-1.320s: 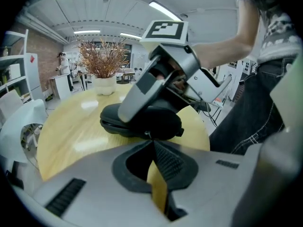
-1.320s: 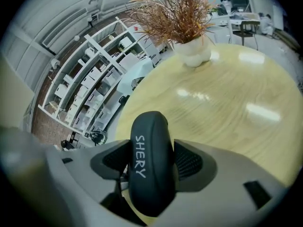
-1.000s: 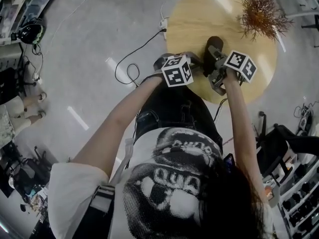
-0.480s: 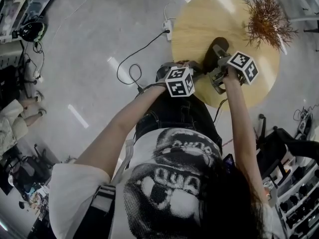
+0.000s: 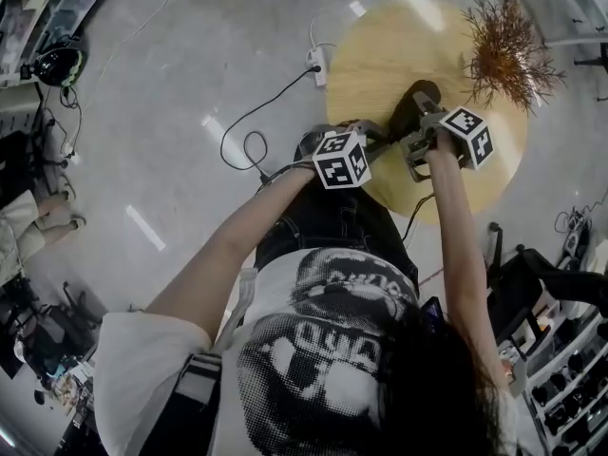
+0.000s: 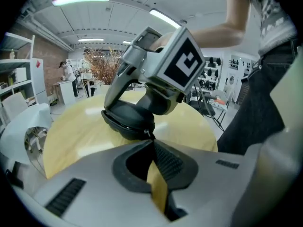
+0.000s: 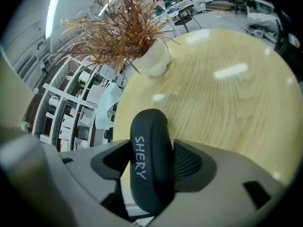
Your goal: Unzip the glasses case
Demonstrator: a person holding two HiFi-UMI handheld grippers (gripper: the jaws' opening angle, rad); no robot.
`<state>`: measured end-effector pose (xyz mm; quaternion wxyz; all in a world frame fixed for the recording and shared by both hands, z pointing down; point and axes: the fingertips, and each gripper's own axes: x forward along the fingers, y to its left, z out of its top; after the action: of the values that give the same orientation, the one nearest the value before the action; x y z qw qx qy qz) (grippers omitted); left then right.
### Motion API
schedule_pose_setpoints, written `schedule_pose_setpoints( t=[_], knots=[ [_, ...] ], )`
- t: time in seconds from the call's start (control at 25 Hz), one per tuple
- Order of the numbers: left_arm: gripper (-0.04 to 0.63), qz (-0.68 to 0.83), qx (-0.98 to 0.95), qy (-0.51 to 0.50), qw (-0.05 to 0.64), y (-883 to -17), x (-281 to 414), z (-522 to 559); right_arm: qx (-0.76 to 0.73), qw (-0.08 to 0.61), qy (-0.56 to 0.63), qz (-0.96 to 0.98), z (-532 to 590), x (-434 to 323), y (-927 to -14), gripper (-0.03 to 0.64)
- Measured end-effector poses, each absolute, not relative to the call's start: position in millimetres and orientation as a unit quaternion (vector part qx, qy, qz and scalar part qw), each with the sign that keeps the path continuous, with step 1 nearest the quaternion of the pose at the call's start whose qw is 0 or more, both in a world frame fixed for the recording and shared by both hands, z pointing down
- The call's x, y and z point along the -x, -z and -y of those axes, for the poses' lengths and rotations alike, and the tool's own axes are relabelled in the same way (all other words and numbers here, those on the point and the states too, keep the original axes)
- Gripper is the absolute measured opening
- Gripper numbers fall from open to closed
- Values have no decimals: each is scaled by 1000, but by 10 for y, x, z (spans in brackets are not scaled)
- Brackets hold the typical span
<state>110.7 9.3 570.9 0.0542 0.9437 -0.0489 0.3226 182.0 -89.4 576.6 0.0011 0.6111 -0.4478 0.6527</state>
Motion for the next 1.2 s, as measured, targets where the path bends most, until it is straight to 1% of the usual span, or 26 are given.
schedule_pose_setpoints(
  t=[0.16,0.24,0.4,0.48,0.68,0.88,1.12,1.2],
  knots=[
    [12,36,-945,-324,35,-5709,-1126,-57,-620,-24,-667,414,946,-1851,-5773,285],
    [12,27,-945,-324,29,-5723,-1142,-40,-622,-22,-664,413,984,-1848,-5772,285],
    [14,29,-948,-314,44,-5719,-1121,76,-617,-18,-658,431,1092,-1825,-5724,287],
    [14,33,-948,-310,56,-5707,-1087,155,-611,-2,-648,455,1169,-1822,-5696,287],
    [15,45,-947,-310,70,-5701,-950,367,-604,117,-571,543,1310,-1822,-5644,287],
    [14,64,-946,-309,79,-5679,-824,600,-555,208,-514,620,1435,-1702,-5645,288],
    [15,84,-942,-311,96,-5670,-547,871,-430,388,-346,738,1633,-1337,-5619,288],
    [15,88,-940,-312,101,-5680,-463,944,-373,436,-295,764,1666,-1219,-5633,288]
  ],
)
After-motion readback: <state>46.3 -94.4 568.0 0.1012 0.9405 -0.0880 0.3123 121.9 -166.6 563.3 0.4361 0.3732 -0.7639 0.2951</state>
